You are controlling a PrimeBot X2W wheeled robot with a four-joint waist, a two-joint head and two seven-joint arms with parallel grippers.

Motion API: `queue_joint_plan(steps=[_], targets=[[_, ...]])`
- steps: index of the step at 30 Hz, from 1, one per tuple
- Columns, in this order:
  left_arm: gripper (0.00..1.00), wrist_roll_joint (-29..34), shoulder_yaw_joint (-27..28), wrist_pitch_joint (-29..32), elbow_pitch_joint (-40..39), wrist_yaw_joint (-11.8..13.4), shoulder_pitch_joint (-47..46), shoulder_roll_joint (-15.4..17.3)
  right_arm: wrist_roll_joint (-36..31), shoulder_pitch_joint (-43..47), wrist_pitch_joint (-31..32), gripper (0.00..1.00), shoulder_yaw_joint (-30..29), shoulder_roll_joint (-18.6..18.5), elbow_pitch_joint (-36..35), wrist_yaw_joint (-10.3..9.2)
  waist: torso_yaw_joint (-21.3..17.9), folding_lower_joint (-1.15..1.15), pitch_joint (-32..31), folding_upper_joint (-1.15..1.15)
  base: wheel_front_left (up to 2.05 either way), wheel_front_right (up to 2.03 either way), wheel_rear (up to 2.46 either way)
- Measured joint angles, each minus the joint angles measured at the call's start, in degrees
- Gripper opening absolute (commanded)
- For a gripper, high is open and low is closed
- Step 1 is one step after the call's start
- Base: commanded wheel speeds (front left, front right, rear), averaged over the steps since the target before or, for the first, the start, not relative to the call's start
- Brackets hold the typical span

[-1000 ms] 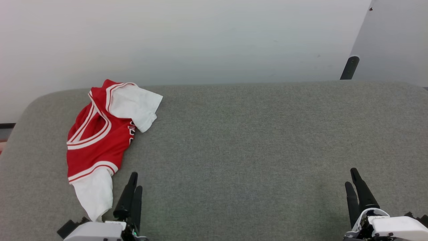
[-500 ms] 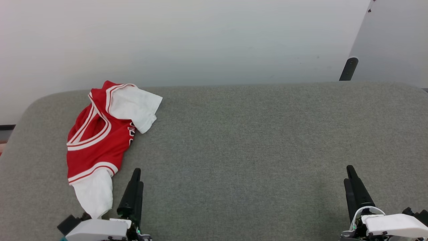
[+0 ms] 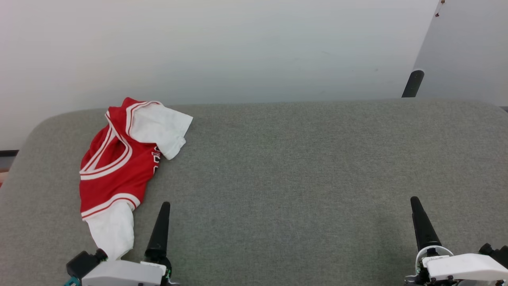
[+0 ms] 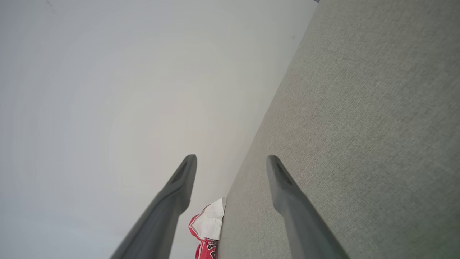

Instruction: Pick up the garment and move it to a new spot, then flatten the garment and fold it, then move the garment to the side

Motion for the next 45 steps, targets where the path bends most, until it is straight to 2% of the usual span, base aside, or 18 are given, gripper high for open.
queue_joint_plan(steps=[8,17,28,37,45], targets=[[1.00,8.7,-0.4,-1.5,1.0,0.0,-0.3,0.4,-9.5,-0.5,-1.3,1.00,-0.1,-0.2,1.1,0.00,0.0,0.00,-0.2,0.00,0.00,0.00,0.00],[1.00,24.0,0.6,-3.0,0.6,0.3,-0.4,0.1,-24.9,-1.0,-2.4,1.00,-0.5,0.0,1.5,0.00,0.0,0.00,-0.3,0.00,0.00,0.00,0.00],[1.00,43.4,0.3,-4.5,-0.5,1.8,-0.3,0.3,-43.2,-1.0,-2.2,1.00,-1.4,1.1,0.0,0.01,-0.1,0.00,-0.5,0.00,0.00,0.00,0.00],[1.00,53.9,0.6,-5.7,-2.3,2.2,-0.2,0.0,-53.9,-0.9,-2.1,1.00,-1.8,1.6,-1.6,0.01,-0.1,0.00,-0.7,0.00,0.00,0.00,0.00],[1.00,59.3,1.7,-6.6,-3.0,1.7,0.2,-0.3,-59.0,-0.7,-2.5,1.00,-2.1,1.8,-2.4,0.01,-0.2,0.00,-0.8,0.00,0.00,0.00,0.00]])
